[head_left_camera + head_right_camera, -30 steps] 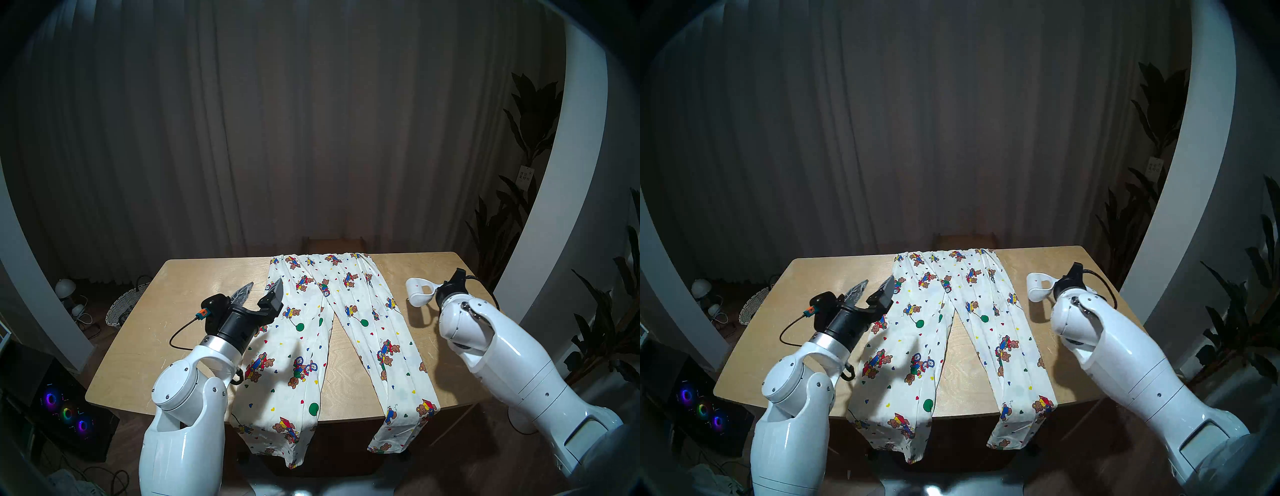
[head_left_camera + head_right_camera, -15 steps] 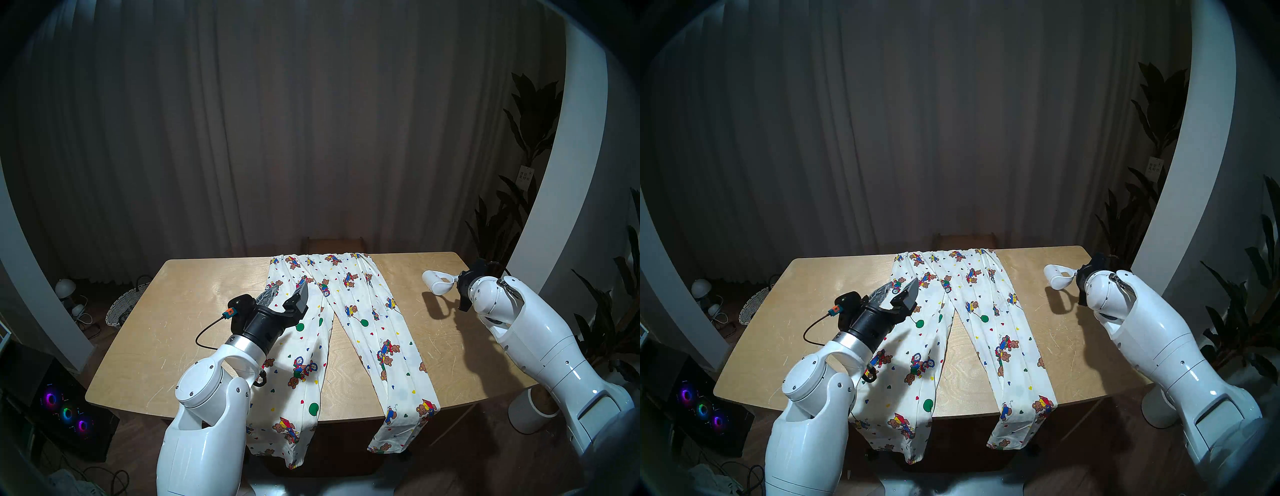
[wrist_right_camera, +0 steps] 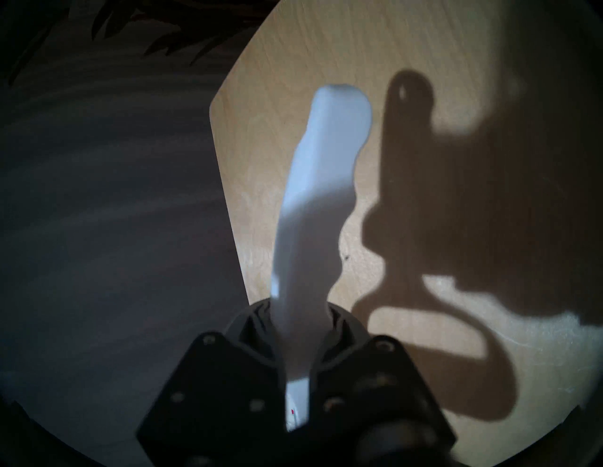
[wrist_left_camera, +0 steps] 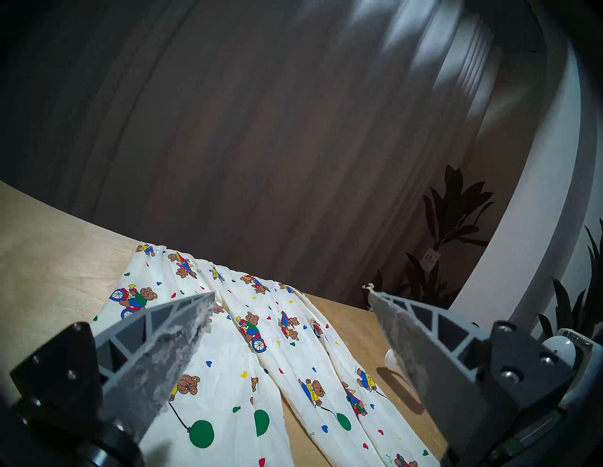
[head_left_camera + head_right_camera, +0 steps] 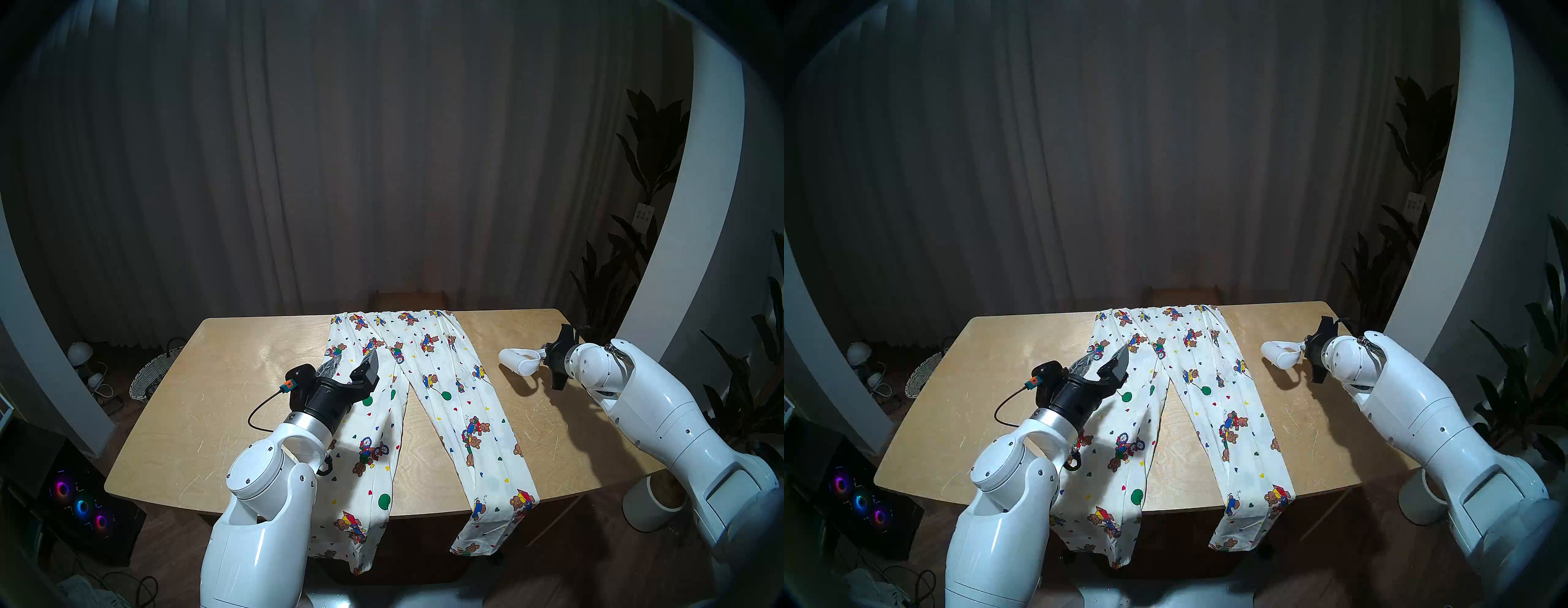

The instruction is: Remove lint and debris from pants with a lint roller

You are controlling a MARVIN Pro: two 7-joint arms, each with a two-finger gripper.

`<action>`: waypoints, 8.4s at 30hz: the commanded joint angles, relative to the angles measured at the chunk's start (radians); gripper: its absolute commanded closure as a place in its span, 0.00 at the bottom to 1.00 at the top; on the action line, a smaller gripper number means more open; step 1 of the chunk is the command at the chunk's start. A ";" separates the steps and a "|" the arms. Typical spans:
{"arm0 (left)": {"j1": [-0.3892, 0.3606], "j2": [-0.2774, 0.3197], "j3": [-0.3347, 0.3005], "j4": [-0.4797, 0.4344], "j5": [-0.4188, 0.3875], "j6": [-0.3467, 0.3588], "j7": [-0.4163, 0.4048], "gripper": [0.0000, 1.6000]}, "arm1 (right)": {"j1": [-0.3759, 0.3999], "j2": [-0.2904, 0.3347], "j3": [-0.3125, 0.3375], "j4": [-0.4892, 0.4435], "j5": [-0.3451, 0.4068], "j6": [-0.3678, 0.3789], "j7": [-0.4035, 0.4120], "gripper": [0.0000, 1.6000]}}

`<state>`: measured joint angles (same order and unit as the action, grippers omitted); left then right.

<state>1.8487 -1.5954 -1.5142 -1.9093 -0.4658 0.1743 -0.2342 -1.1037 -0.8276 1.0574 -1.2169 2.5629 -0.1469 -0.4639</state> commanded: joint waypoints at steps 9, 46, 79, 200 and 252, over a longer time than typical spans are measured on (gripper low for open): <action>0.008 -0.003 -0.021 0.002 -0.185 -0.087 0.060 0.00 | 0.156 -0.029 -0.089 0.197 -0.039 0.306 0.006 1.00; -0.085 0.031 0.060 0.140 -0.290 -0.207 0.212 0.00 | -0.191 0.021 -0.032 0.044 0.134 0.106 0.434 1.00; -0.086 0.018 0.054 0.172 -0.320 -0.236 0.234 0.00 | -0.089 0.106 -0.090 -0.057 -0.008 -0.076 0.240 1.00; -0.151 0.240 -0.104 0.117 -0.274 -0.033 0.177 0.00 | -0.025 0.150 -0.256 -0.396 -1.266 -0.243 0.050 0.00; -0.382 0.137 0.128 0.305 0.046 -0.073 0.598 0.00 | -0.073 0.125 -0.241 -0.182 -1.233 -0.254 0.365 0.00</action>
<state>1.5340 -1.4677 -1.4307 -1.6366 -0.5403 0.1093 0.2851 -1.1913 -0.6853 0.8047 -1.4095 1.3423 -0.3655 -0.0965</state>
